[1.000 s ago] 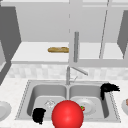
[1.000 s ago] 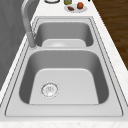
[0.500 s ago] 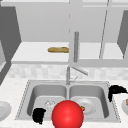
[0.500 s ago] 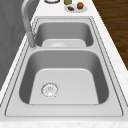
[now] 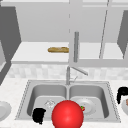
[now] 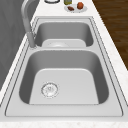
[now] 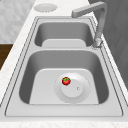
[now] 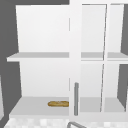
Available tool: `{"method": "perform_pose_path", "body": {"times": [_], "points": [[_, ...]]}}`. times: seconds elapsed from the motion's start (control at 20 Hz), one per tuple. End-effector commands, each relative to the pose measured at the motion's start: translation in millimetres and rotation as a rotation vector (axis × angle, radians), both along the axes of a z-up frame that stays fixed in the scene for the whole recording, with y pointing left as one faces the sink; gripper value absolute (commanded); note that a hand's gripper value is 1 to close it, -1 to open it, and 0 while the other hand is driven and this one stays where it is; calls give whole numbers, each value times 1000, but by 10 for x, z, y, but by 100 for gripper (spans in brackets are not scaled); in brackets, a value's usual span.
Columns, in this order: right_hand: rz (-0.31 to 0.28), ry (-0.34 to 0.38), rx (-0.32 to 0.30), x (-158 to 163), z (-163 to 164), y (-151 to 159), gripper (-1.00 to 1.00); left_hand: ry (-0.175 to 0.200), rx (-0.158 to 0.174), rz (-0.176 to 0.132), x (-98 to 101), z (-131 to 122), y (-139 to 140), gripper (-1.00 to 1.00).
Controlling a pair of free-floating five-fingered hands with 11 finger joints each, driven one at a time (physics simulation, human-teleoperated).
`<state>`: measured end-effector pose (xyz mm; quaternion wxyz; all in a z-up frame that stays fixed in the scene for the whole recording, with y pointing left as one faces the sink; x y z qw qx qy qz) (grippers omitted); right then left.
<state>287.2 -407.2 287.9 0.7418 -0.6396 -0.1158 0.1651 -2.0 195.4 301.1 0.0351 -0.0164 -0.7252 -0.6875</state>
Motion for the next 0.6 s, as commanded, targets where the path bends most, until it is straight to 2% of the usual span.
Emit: {"method": "perform_pose_path", "body": {"times": [0.0,0.4,0.55], "points": [[0,66,19,-61,-12,-252,-100,0,0,0,0,0,0,0],[2,109,26,-220,-155,-771,-100,0,0,0,0,0,0,0],[7,84,29,-264,-339,-988,-100,0,0,0,0,0,0,0]]}}
